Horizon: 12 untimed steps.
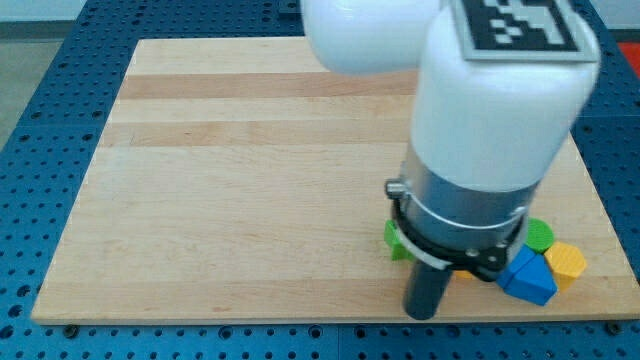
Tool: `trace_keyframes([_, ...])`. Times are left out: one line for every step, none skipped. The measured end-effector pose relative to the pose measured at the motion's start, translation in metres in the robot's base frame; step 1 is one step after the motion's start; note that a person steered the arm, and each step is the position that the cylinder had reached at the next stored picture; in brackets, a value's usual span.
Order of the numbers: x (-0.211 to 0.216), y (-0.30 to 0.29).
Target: Move the red circle along with the green star towards the center of the board
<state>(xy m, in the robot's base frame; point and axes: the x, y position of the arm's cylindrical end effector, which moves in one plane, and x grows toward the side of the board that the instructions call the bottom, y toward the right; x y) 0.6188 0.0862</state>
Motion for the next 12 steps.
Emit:
trace_keyframes([-0.001,0.015])
trace_keyframes([-0.003,0.030])
trace_keyframes([-0.016,0.028])
trace_keyframes([-0.031,0.018])
trace_keyframes([-0.051,0.002])
trace_keyframes([-0.072,-0.010])
trace_keyframes([-0.097,-0.020])
trace_keyframes([-0.124,-0.035])
trace_keyframes([-0.159,-0.053])
trace_keyframes([-0.183,-0.066])
trace_keyframes([-0.214,-0.072])
trace_keyframes([-0.228,-0.087])
